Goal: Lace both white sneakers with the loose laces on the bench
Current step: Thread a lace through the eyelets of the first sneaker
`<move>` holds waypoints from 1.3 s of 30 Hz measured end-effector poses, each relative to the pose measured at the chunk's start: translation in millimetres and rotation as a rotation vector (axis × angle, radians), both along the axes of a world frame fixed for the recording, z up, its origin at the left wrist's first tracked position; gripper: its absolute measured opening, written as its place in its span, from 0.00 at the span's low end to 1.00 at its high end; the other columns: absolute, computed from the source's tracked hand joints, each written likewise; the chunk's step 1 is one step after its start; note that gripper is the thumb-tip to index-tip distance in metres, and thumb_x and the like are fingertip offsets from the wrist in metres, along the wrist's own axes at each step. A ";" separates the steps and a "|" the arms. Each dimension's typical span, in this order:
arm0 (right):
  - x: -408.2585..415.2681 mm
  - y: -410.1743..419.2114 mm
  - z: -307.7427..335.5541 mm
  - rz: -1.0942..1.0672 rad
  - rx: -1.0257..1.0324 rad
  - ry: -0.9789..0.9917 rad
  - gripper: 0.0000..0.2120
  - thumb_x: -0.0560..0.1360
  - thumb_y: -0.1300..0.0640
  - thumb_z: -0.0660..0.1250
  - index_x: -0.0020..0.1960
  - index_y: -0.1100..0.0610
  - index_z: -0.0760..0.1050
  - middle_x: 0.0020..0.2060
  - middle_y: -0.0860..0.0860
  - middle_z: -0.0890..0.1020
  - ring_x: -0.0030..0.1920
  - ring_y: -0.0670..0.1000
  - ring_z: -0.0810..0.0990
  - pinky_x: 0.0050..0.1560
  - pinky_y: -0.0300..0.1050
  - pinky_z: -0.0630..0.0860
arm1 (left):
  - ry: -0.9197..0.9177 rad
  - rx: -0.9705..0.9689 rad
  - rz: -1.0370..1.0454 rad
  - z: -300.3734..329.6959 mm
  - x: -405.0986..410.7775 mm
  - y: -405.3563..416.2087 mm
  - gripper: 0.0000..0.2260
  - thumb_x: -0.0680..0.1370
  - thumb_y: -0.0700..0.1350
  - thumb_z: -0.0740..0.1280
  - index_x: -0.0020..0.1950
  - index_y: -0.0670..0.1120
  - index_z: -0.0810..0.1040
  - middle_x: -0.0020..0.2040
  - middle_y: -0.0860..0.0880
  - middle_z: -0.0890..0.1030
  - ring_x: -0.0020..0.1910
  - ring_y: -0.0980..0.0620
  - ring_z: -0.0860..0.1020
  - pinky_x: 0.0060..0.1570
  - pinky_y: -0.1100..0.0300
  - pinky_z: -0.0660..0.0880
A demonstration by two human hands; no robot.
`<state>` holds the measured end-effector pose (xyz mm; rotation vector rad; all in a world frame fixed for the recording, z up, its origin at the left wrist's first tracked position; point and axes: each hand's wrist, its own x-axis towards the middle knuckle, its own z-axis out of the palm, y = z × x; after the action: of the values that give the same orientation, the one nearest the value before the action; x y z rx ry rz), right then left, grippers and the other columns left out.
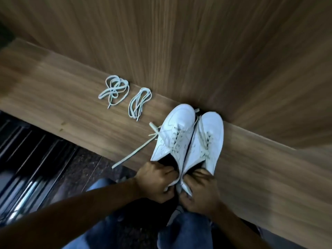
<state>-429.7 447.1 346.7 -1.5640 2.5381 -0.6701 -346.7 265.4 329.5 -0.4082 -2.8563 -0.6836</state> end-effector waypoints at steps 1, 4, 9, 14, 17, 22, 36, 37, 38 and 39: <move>1.1 0.9 -3.7 -0.004 -0.014 0.025 0.08 0.61 0.54 0.68 0.31 0.54 0.69 0.26 0.50 0.73 0.29 0.53 0.73 0.35 0.45 0.70 | 0.036 0.016 0.004 -1.5 0.2 0.5 0.09 0.63 0.50 0.68 0.36 0.48 0.72 0.32 0.48 0.74 0.27 0.44 0.74 0.22 0.58 0.68; 4.5 2.4 -14.4 -0.030 -0.059 0.070 0.09 0.62 0.54 0.67 0.30 0.54 0.67 0.24 0.50 0.72 0.27 0.53 0.72 0.35 0.44 0.71 | 0.095 0.034 0.013 -3.5 1.2 3.5 0.09 0.61 0.49 0.68 0.34 0.48 0.70 0.31 0.49 0.73 0.27 0.45 0.74 0.22 0.59 0.68; 12.1 -0.6 -15.0 -0.108 -0.028 0.046 0.09 0.62 0.50 0.63 0.29 0.54 0.67 0.23 0.50 0.73 0.26 0.54 0.73 0.33 0.42 0.69 | 0.125 -0.060 0.067 -6.6 4.5 3.0 0.09 0.62 0.53 0.65 0.33 0.48 0.71 0.31 0.50 0.76 0.29 0.47 0.76 0.24 0.61 0.64; 20.5 -3.2 6.3 -0.169 0.077 -0.095 0.09 0.65 0.46 0.57 0.30 0.49 0.60 0.28 0.53 0.76 0.32 0.58 0.76 0.33 0.46 0.68 | -0.100 -0.102 0.122 15.8 9.2 7.6 0.10 0.65 0.54 0.62 0.38 0.48 0.73 0.38 0.48 0.80 0.38 0.42 0.79 0.30 0.59 0.67; 31.3 -2.8 20.8 -0.224 0.218 -0.158 0.13 0.64 0.42 0.51 0.34 0.49 0.67 0.39 0.55 0.81 0.43 0.59 0.79 0.41 0.53 0.75 | -0.241 -0.203 0.117 32.7 14.2 7.6 0.12 0.70 0.54 0.60 0.48 0.50 0.75 0.47 0.46 0.81 0.47 0.41 0.79 0.43 0.51 0.75; 49.9 -14.7 36.3 -0.385 0.448 -0.103 0.15 0.76 0.53 0.61 0.60 0.56 0.73 0.60 0.57 0.78 0.60 0.59 0.76 0.53 0.48 0.72 | -0.350 -0.357 0.262 45.6 24.4 30.9 0.14 0.76 0.50 0.62 0.60 0.47 0.74 0.59 0.42 0.78 0.58 0.41 0.77 0.52 0.54 0.72; 46.0 -15.3 37.2 -0.417 0.520 -0.193 0.10 0.75 0.55 0.61 0.56 0.55 0.72 0.58 0.56 0.78 0.58 0.60 0.76 0.49 0.46 0.68 | -0.324 -0.241 0.329 39.0 23.4 32.7 0.12 0.76 0.51 0.63 0.59 0.52 0.75 0.57 0.45 0.81 0.59 0.42 0.77 0.54 0.55 0.72; 46.2 -15.8 37.2 -0.418 0.517 -0.197 0.09 0.75 0.55 0.61 0.54 0.54 0.71 0.57 0.56 0.78 0.57 0.60 0.76 0.49 0.47 0.69 | -0.318 -0.239 0.327 38.6 23.0 31.8 0.13 0.75 0.51 0.63 0.59 0.53 0.75 0.57 0.46 0.81 0.58 0.43 0.77 0.54 0.56 0.72; 45.8 -16.7 37.2 -0.417 0.516 -0.204 0.06 0.75 0.55 0.61 0.52 0.53 0.71 0.56 0.56 0.79 0.57 0.60 0.77 0.49 0.47 0.70 | -0.310 -0.231 0.323 36.9 22.1 29.8 0.13 0.75 0.51 0.63 0.59 0.53 0.75 0.57 0.46 0.81 0.58 0.43 0.77 0.54 0.56 0.72; 45.5 -17.4 37.1 -0.419 0.523 -0.214 0.05 0.74 0.55 0.61 0.50 0.52 0.70 0.56 0.56 0.79 0.57 0.60 0.77 0.50 0.47 0.71 | -0.304 -0.219 0.319 35.1 21.5 28.5 0.13 0.75 0.51 0.63 0.59 0.53 0.75 0.56 0.47 0.81 0.57 0.43 0.78 0.53 0.56 0.72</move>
<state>-384.1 429.7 383.8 -0.7659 2.5965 -0.1546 -325.1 294.0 364.6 0.1404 -3.1883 -0.4042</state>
